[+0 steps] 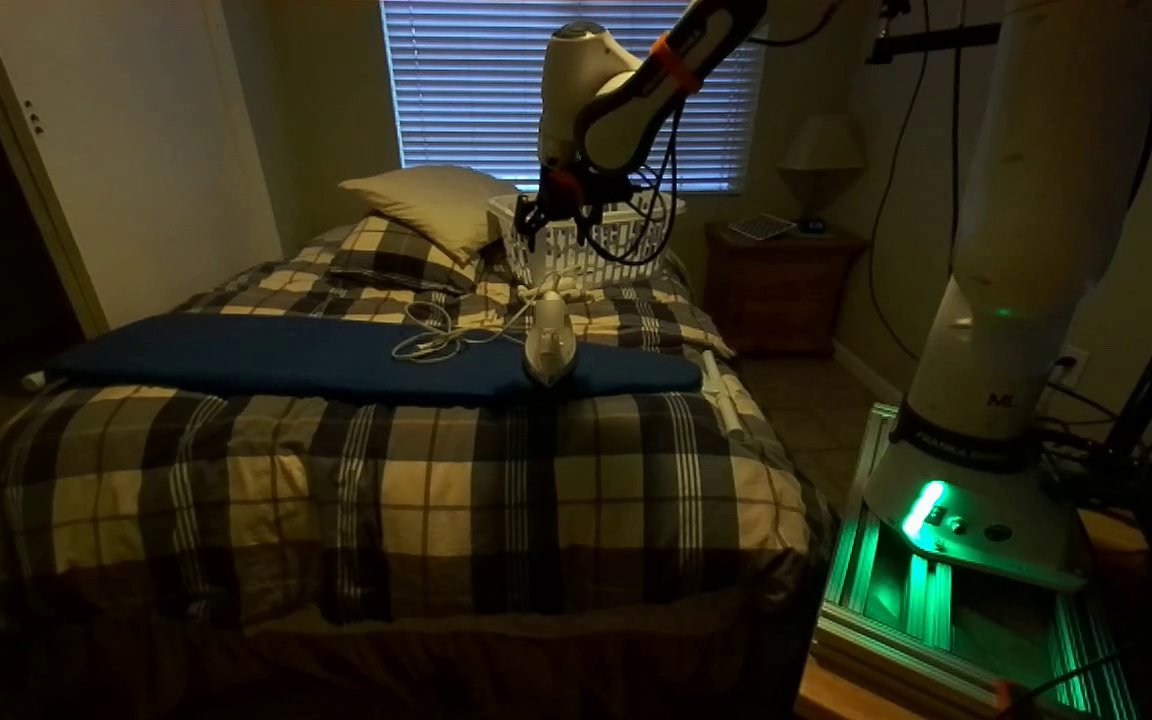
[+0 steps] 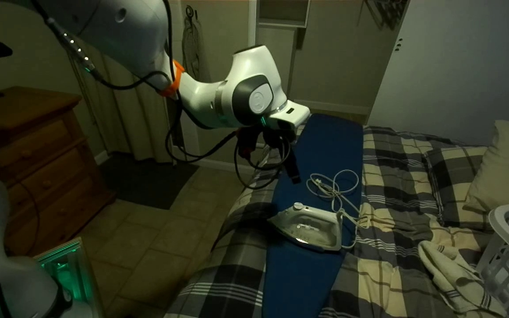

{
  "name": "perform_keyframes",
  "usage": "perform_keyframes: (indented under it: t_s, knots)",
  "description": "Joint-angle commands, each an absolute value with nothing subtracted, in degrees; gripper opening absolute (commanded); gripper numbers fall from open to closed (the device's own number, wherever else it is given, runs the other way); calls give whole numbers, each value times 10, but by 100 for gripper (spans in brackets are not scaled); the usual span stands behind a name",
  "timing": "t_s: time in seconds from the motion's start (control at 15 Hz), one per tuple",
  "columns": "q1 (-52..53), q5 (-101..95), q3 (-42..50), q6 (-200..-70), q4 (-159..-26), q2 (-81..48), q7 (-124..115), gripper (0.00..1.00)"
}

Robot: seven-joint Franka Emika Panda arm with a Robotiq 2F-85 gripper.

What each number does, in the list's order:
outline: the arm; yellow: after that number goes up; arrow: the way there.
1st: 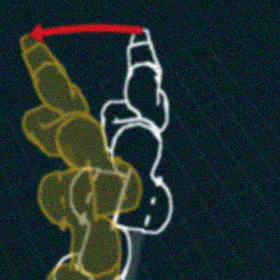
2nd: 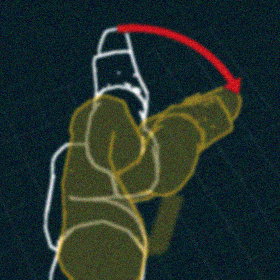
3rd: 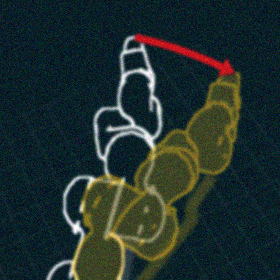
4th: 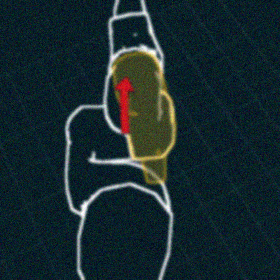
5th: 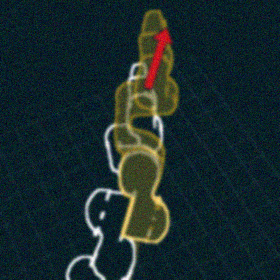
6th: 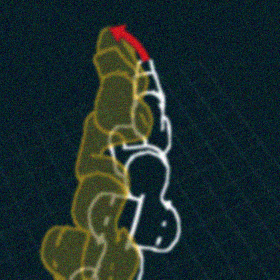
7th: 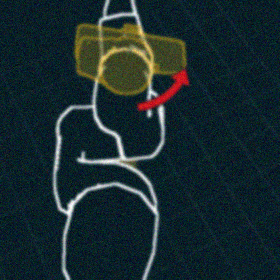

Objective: Place the iron upright.

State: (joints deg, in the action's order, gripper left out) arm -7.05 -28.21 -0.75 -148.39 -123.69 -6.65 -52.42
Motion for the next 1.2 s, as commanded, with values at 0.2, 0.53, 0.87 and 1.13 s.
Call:
perform_keyframes:
  t_s: [0.2, 0.53, 0.87, 1.13]
  knots:
    - [-38, -289, 38, -1469, -1203, -108, -541, 100]
    - [-26, -236, 71, -1447, -1139, -190, -509, 100]
    - [-21, -158, 76, -1393, -1082, -260, -463, 100]
    - [-18, -137, 84, -1396, -1045, -296, -435, 100]
